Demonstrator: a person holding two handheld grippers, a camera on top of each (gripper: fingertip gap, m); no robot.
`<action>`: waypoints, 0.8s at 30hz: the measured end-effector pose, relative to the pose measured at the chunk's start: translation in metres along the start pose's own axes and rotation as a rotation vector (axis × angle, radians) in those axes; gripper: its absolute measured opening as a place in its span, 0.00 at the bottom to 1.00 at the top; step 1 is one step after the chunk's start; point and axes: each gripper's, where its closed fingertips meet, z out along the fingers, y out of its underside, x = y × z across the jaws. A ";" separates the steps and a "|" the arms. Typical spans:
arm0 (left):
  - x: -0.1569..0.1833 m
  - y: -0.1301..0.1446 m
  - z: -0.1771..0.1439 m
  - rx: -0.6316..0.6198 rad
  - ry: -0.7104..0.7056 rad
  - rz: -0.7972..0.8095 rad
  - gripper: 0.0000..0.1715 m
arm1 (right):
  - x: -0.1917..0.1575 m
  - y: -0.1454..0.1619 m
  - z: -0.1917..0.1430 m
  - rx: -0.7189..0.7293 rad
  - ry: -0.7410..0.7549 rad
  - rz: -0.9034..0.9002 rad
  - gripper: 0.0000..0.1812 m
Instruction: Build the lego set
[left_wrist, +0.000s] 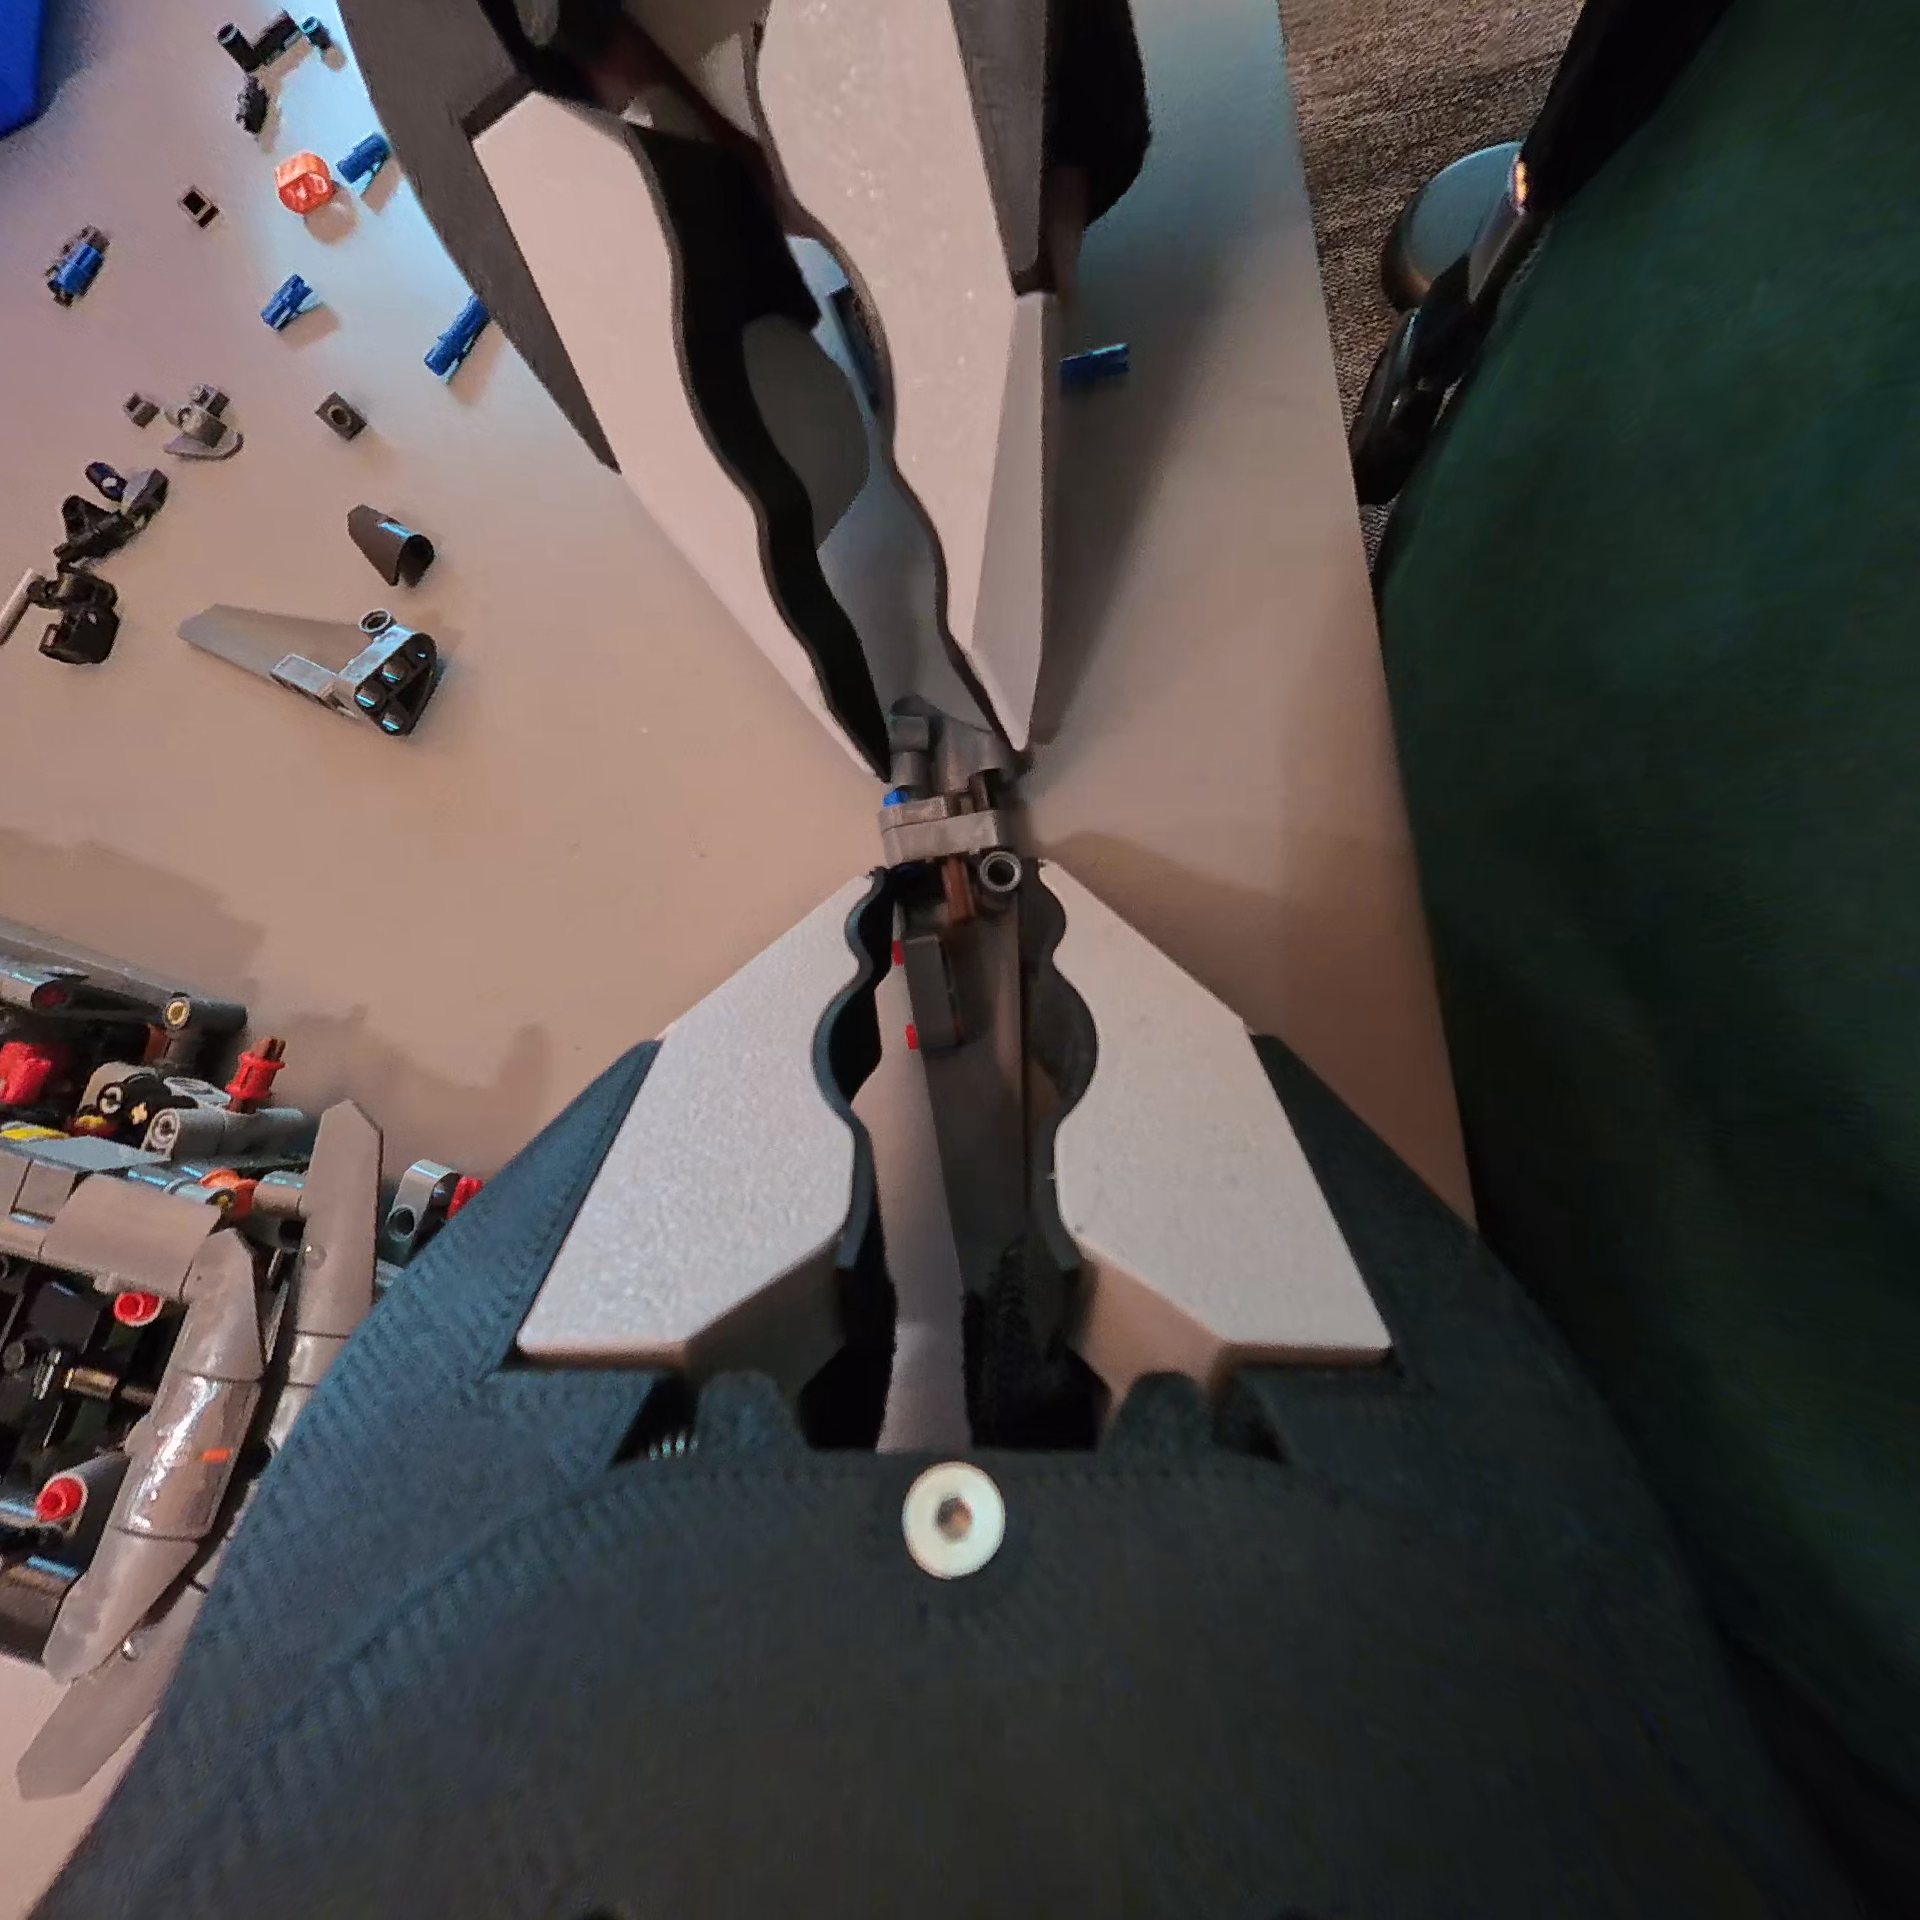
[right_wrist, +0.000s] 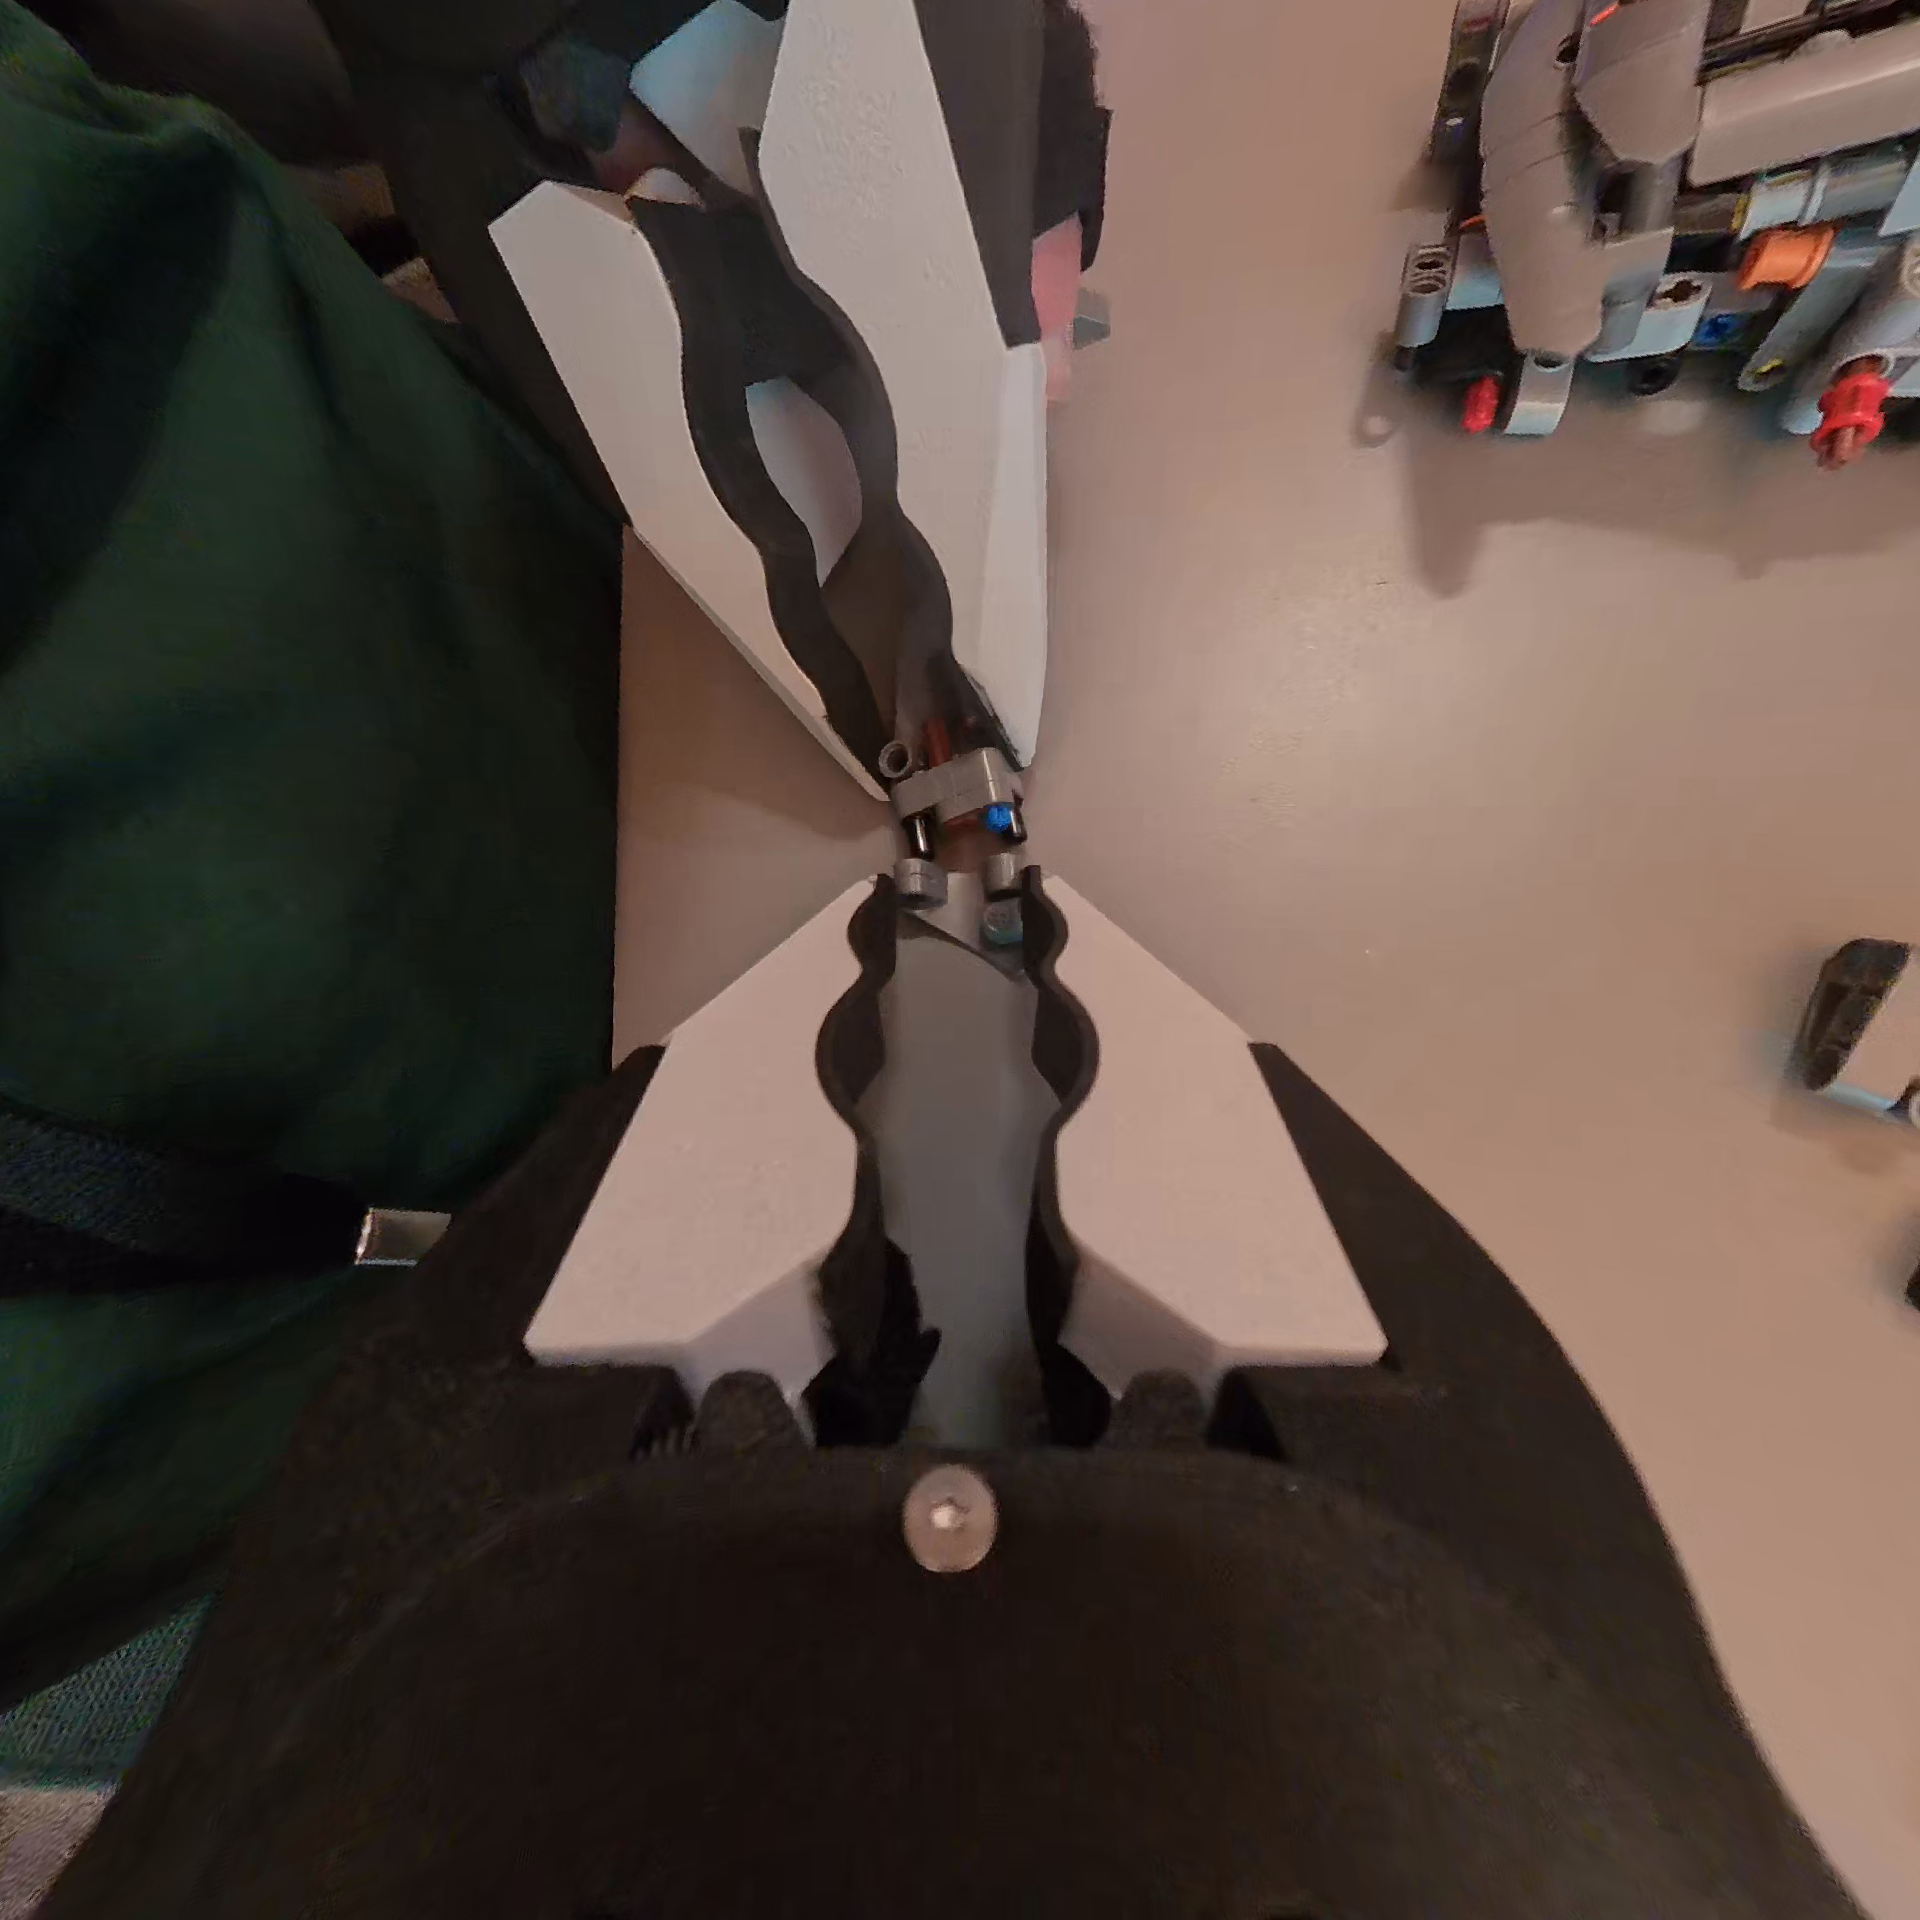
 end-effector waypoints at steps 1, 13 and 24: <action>0.000 0.000 0.000 0.002 -0.002 0.002 0.13 | 0.000 0.000 0.000 0.006 -0.012 0.006 0.12; 0.000 0.000 -0.001 0.049 -0.022 0.033 0.13 | 0.001 -0.002 0.002 0.029 -0.058 -0.012 0.12; 0.001 0.000 -0.001 0.054 -0.019 0.053 0.13 | 0.000 -0.003 0.004 0.032 -0.081 -0.008 0.12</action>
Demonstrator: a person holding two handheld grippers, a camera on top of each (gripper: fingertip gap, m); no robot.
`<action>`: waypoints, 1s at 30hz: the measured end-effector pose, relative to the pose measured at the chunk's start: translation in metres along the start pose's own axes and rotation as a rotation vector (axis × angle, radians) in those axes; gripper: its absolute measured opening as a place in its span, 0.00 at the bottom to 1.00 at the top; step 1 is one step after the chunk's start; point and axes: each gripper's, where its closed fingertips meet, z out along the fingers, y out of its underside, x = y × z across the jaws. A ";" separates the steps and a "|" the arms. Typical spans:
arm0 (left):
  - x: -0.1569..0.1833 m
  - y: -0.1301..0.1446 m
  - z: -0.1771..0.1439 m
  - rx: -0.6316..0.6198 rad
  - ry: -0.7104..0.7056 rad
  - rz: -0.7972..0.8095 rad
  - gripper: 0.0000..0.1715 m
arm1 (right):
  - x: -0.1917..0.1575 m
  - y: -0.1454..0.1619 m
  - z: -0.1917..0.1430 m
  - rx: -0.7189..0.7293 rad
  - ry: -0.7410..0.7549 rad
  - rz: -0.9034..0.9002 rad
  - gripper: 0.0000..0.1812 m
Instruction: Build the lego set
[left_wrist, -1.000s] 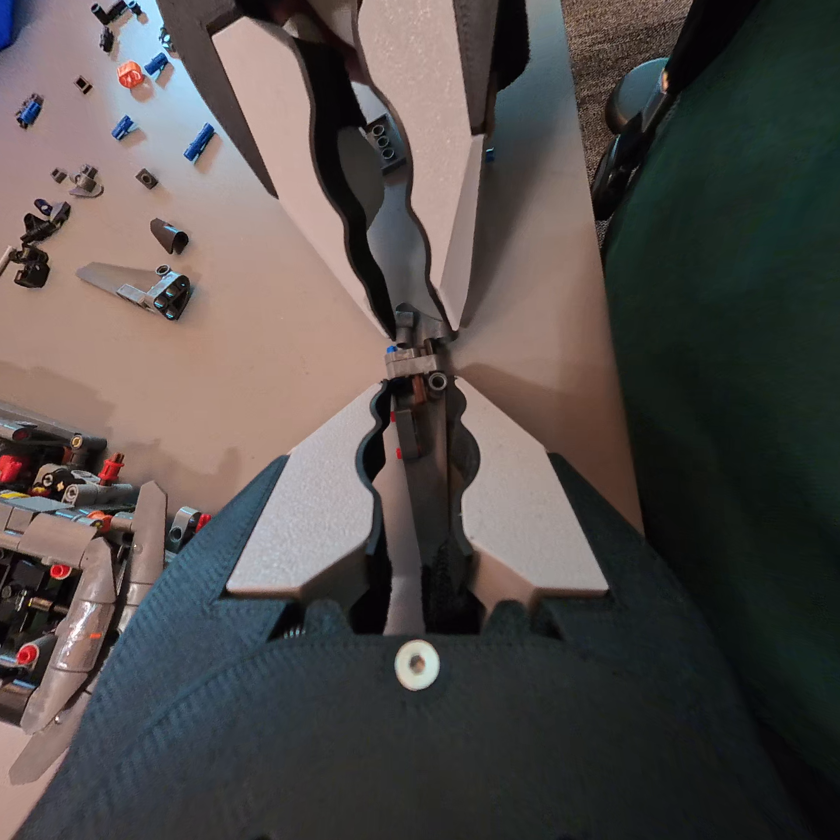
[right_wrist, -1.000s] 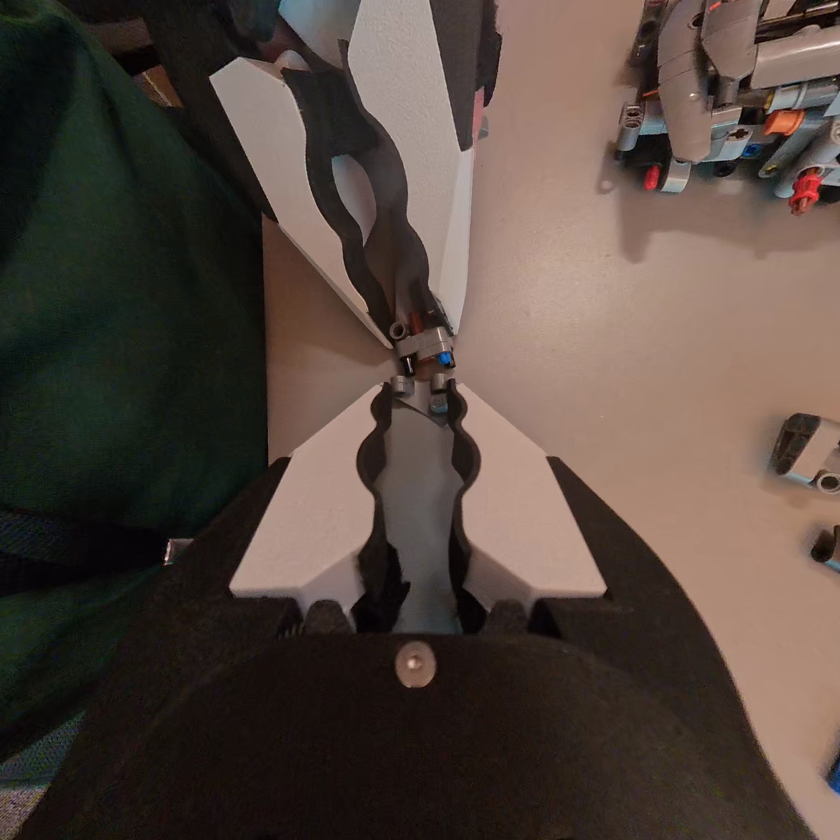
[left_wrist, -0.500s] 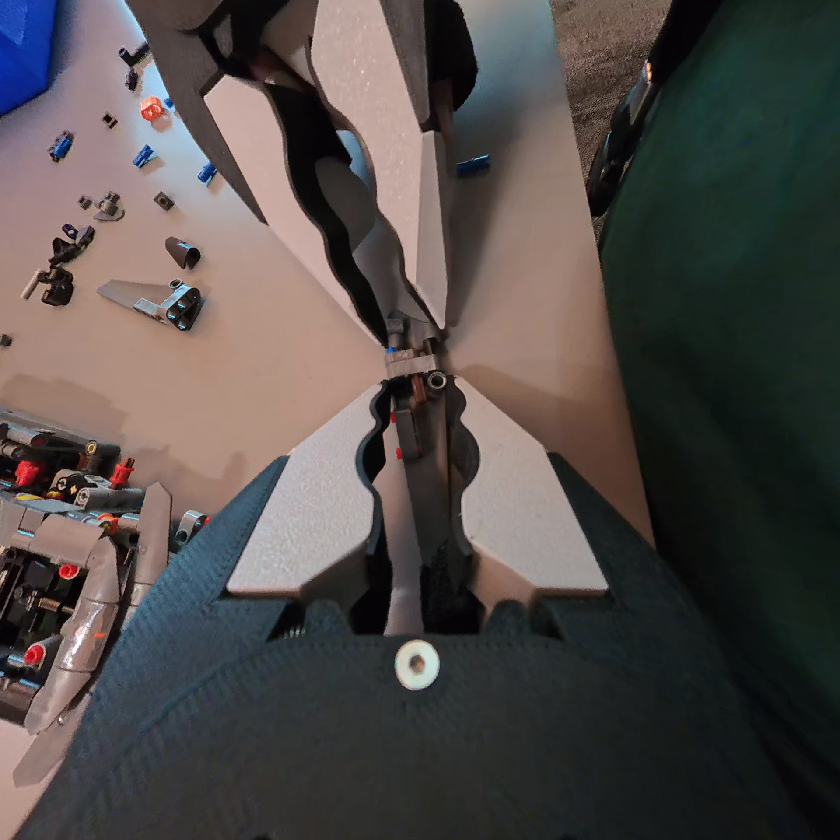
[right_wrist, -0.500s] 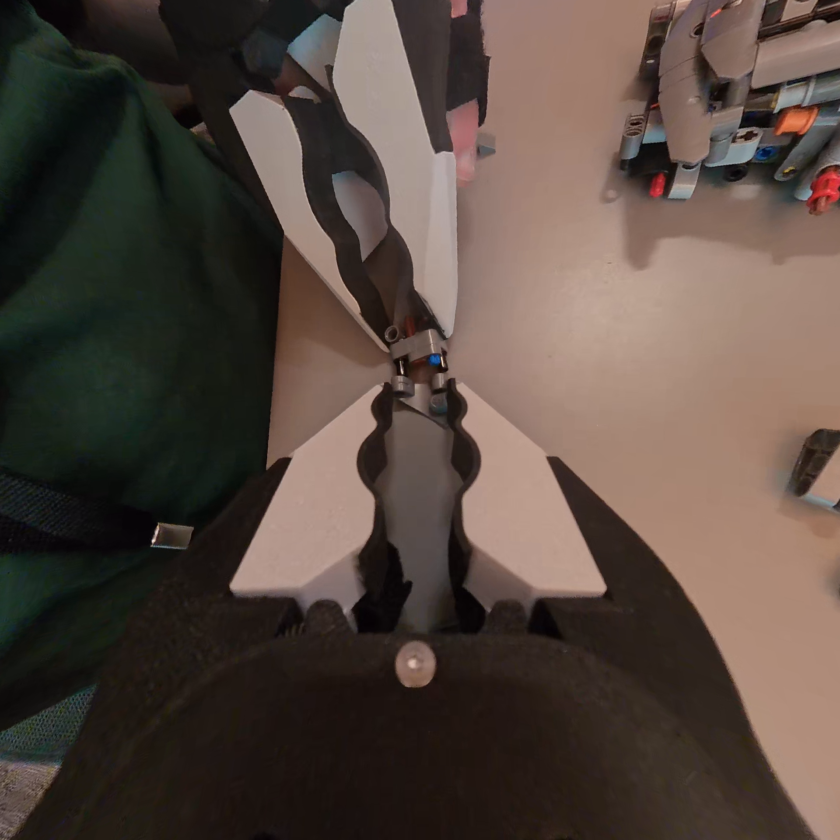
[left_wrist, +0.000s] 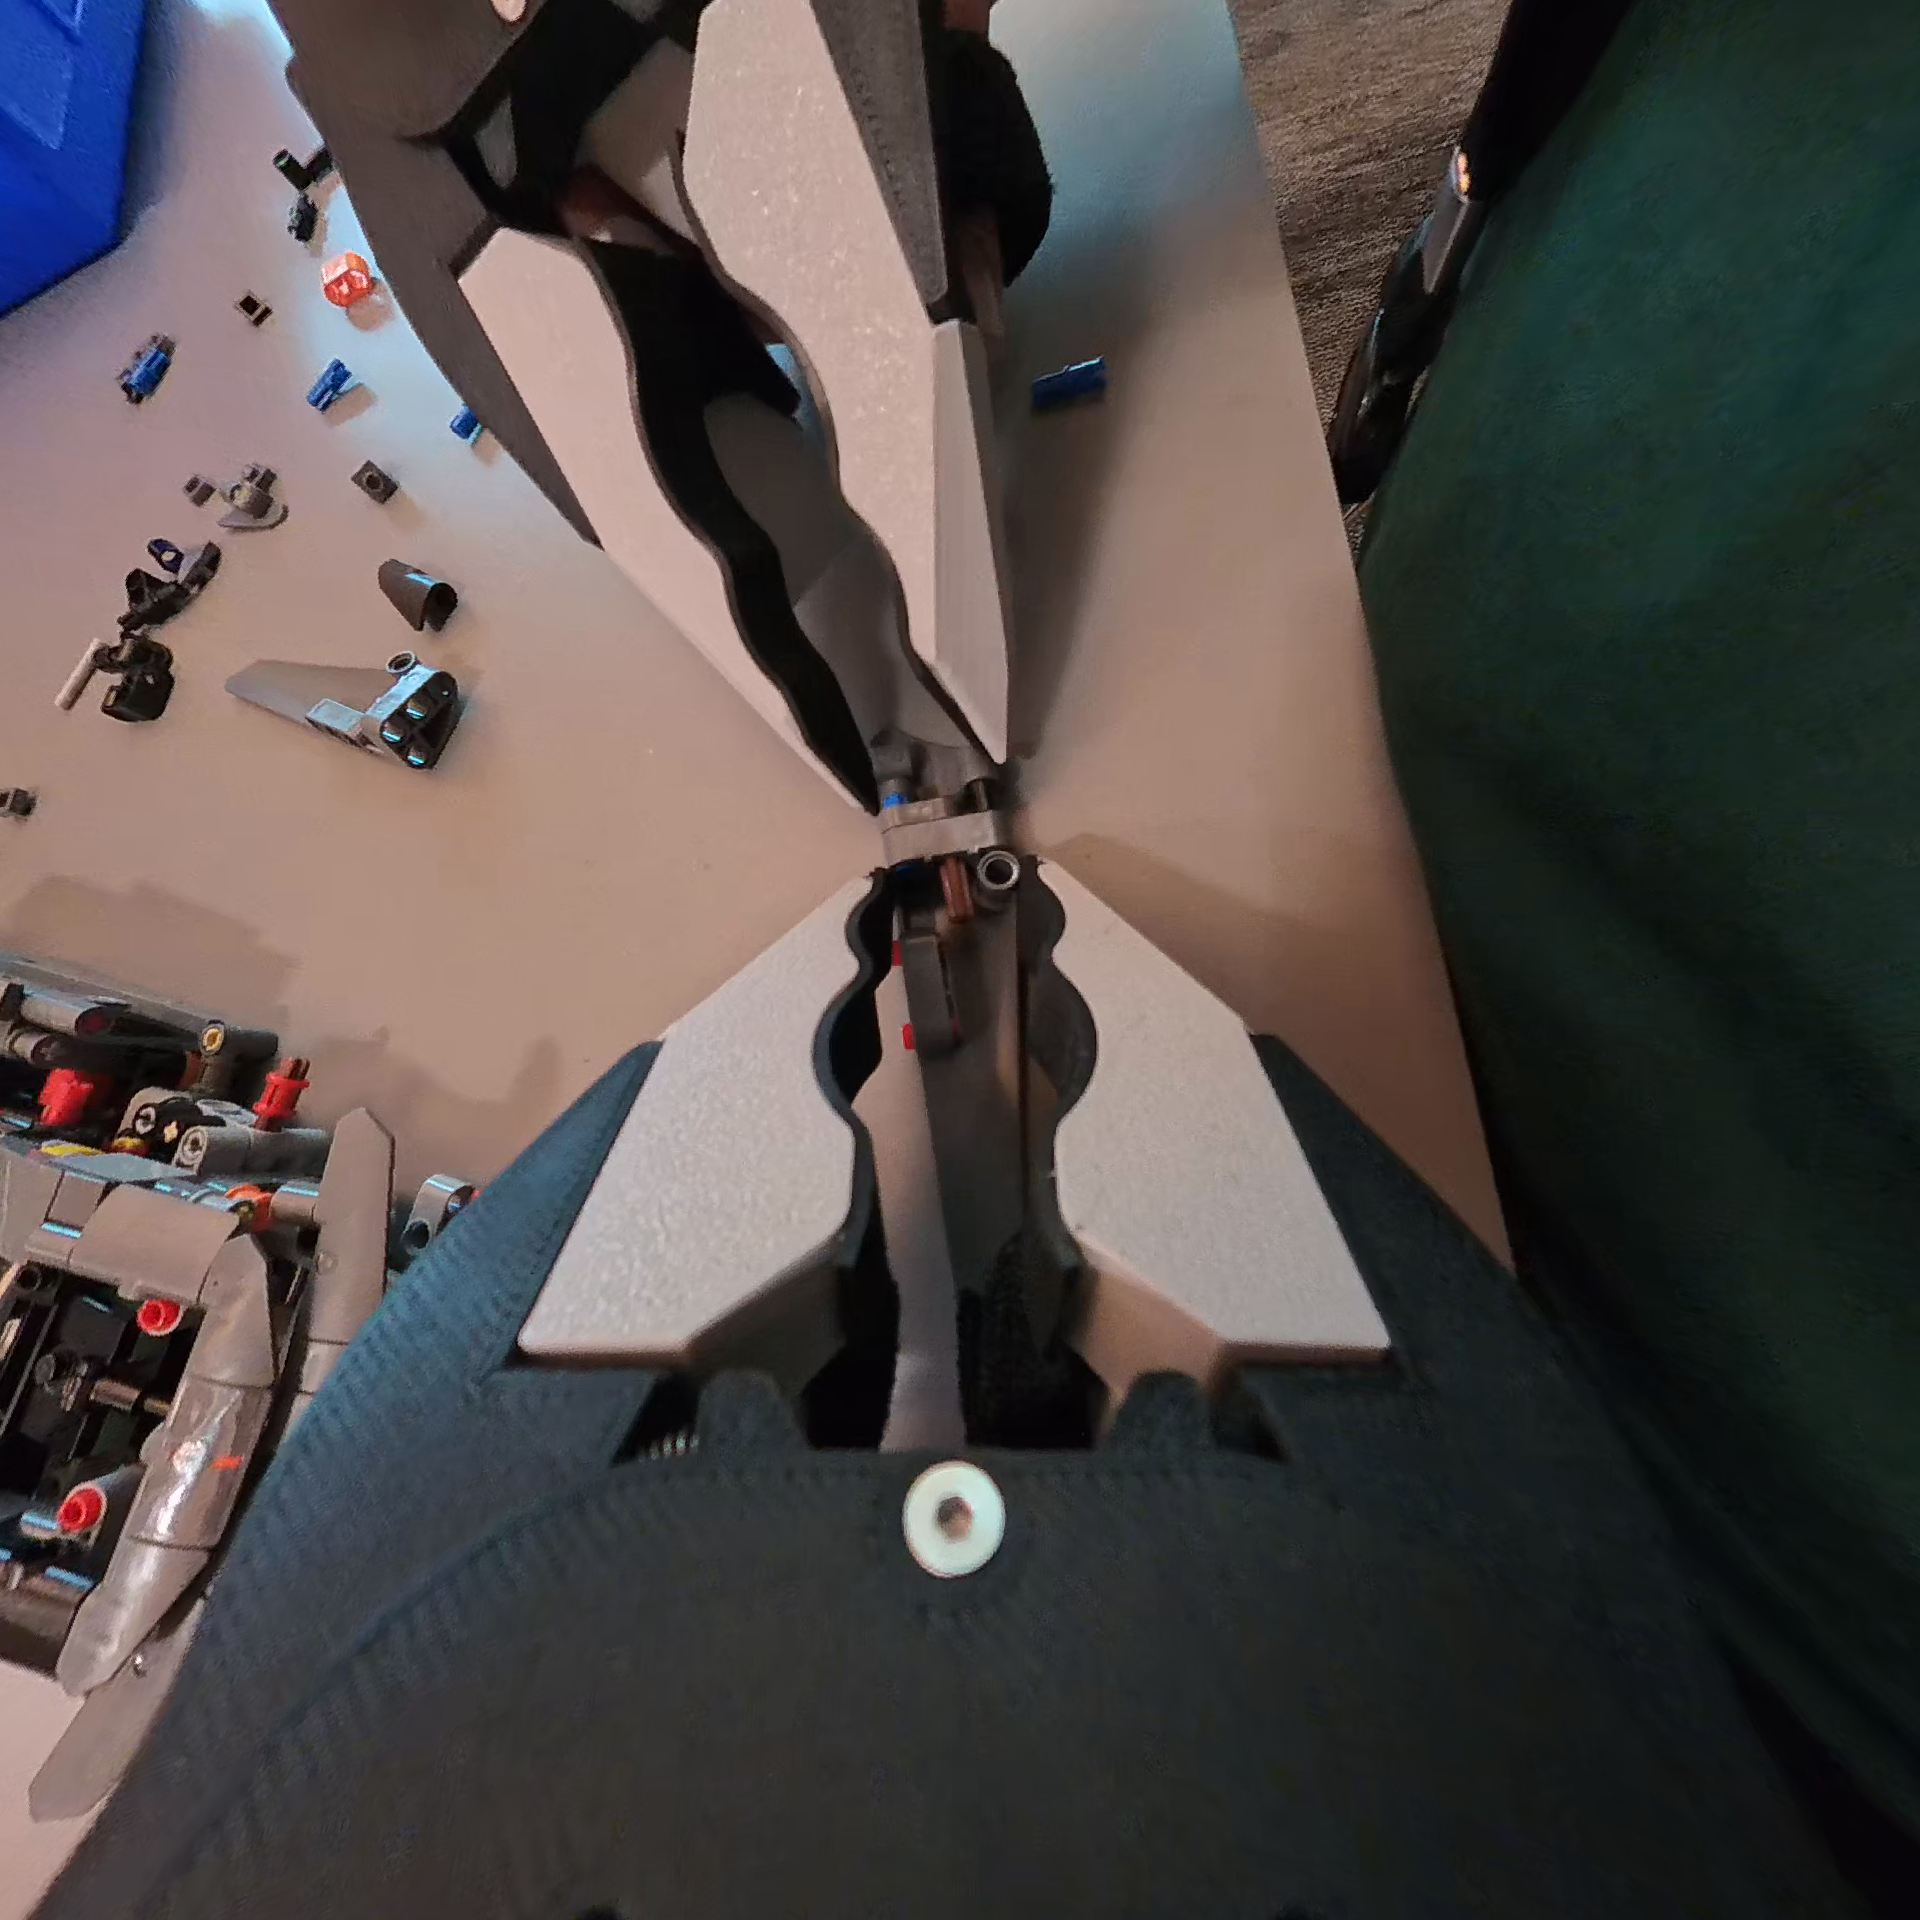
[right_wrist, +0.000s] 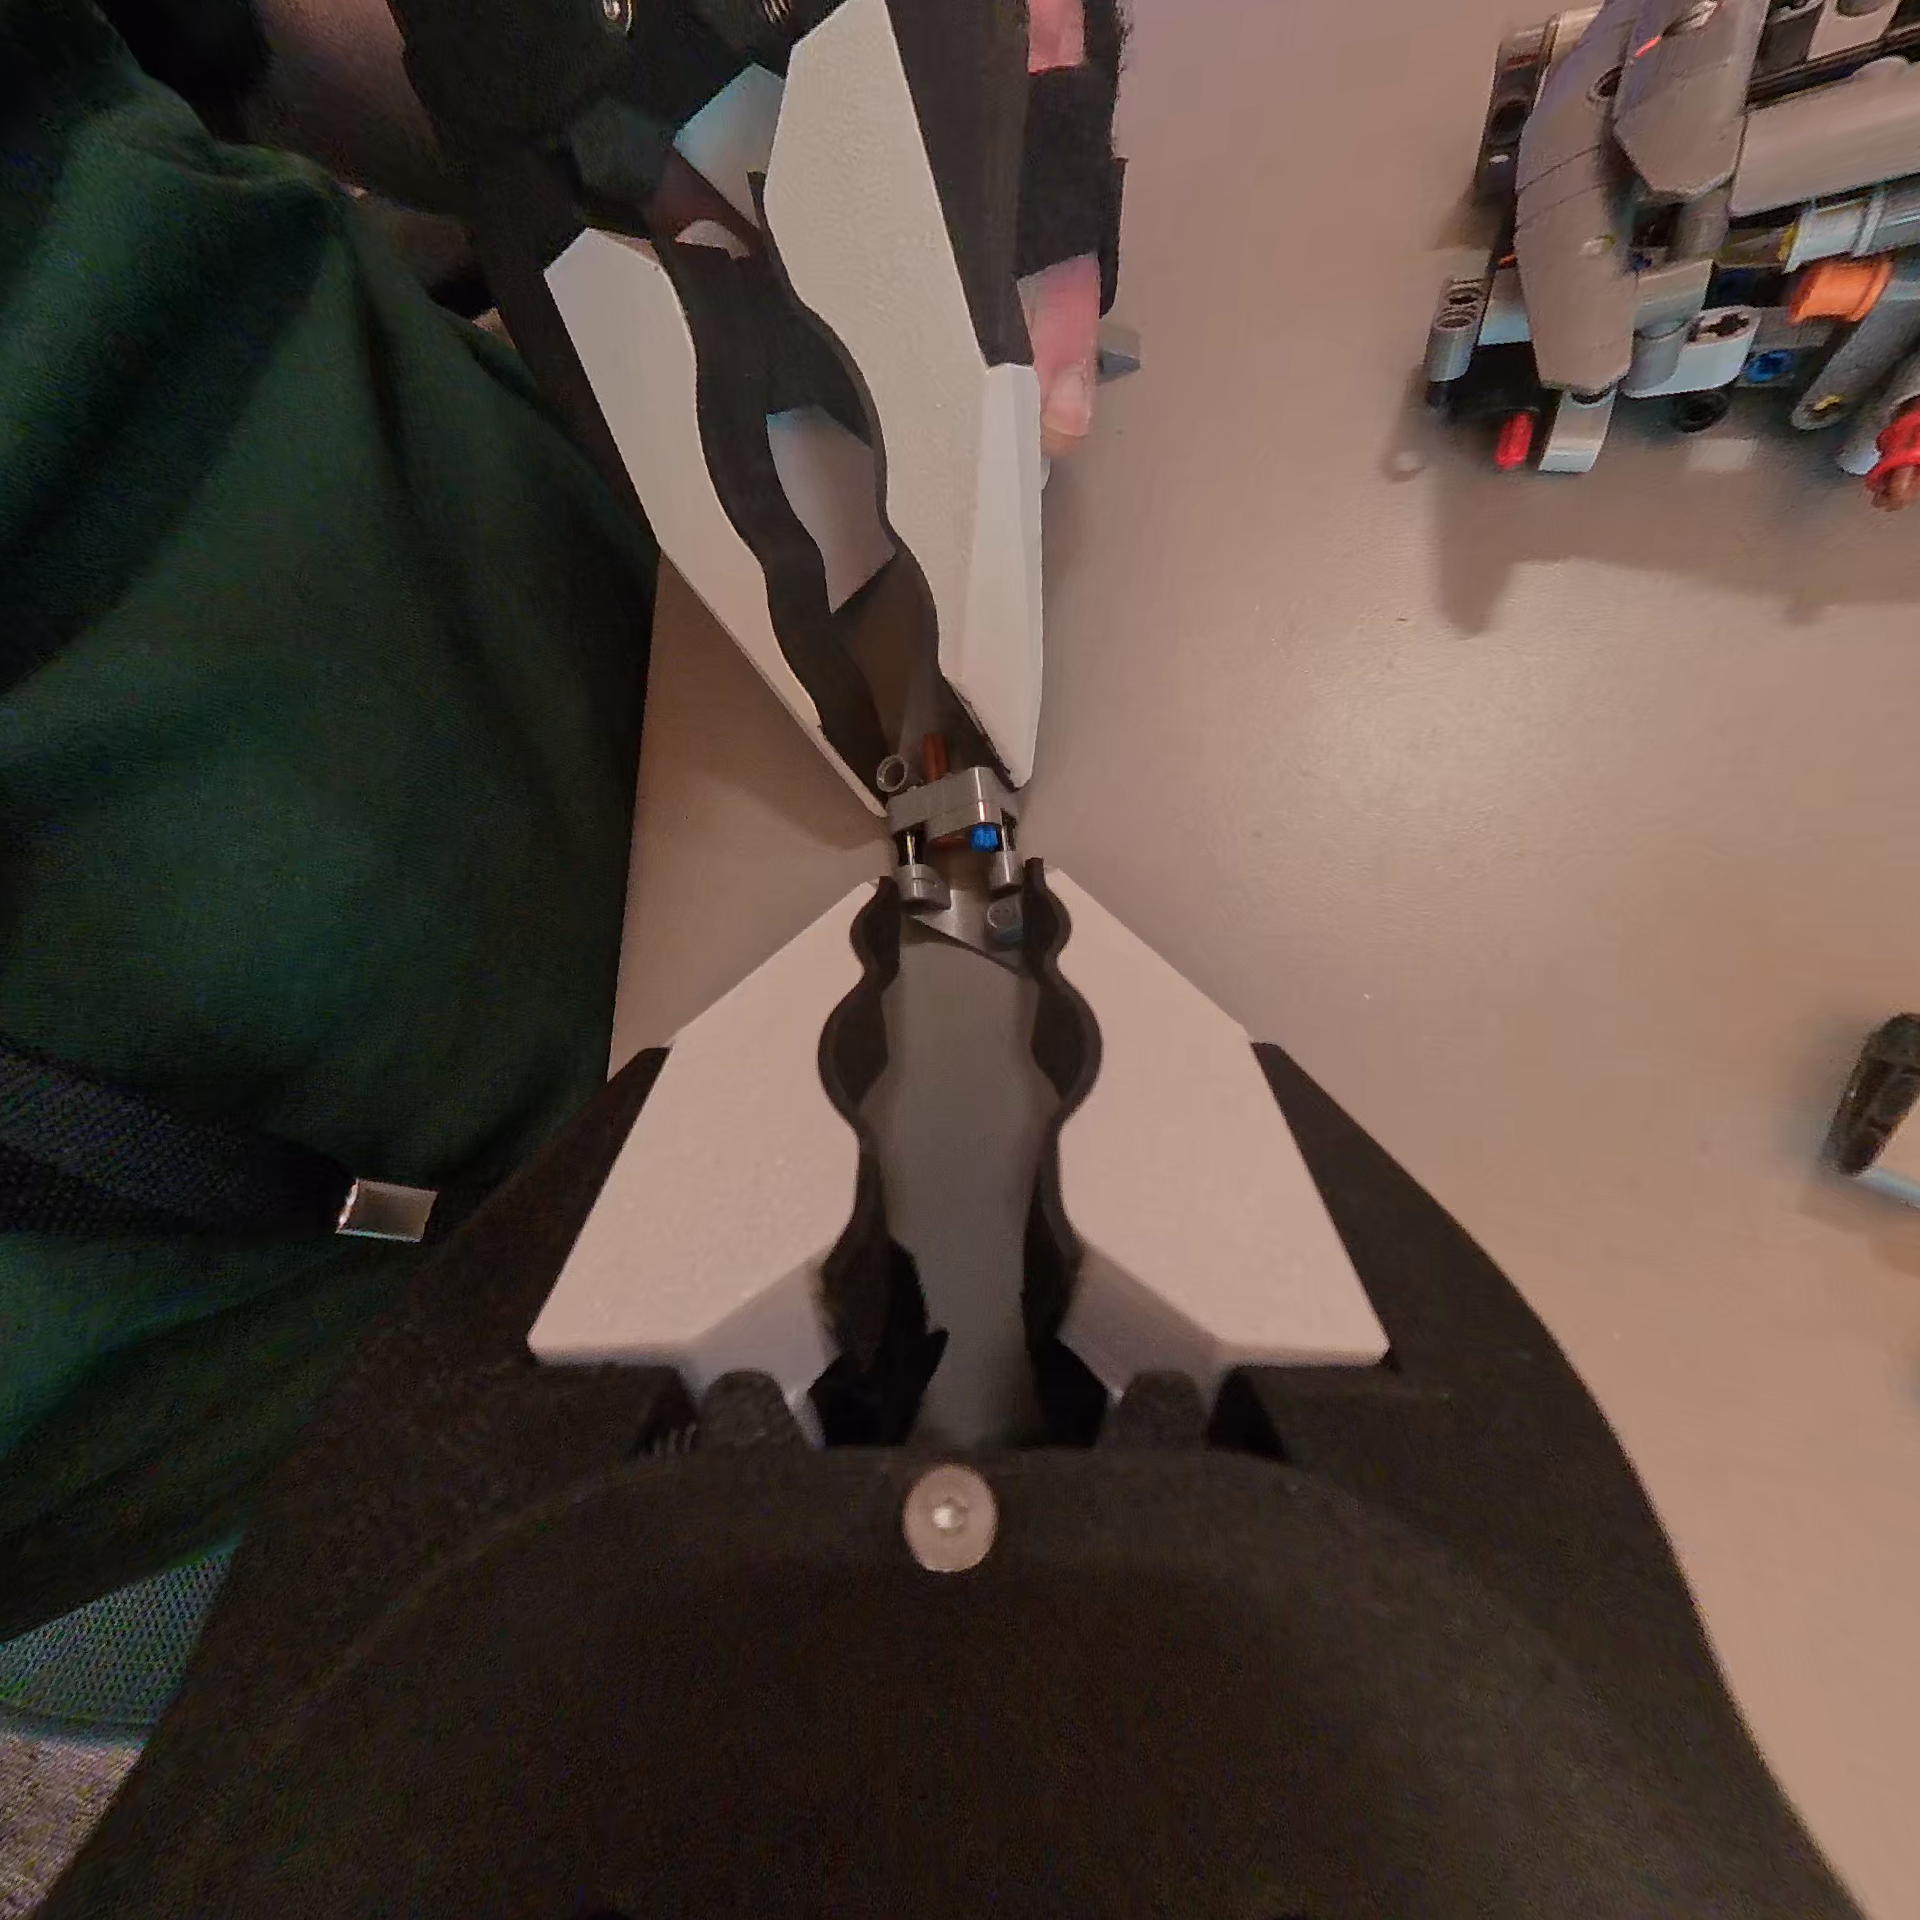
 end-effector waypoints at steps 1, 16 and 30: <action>0.000 0.000 0.000 0.000 0.000 0.000 0.13 | 0.000 0.000 0.000 0.002 -0.003 0.006 0.12; 0.000 0.000 0.000 0.002 0.000 0.034 0.13 | -0.001 -0.001 0.002 -0.033 -0.092 -0.030 0.12; 0.000 -0.001 0.000 -0.022 -0.034 0.118 0.13 | 0.000 -0.002 0.003 -0.037 -0.145 0.038 0.11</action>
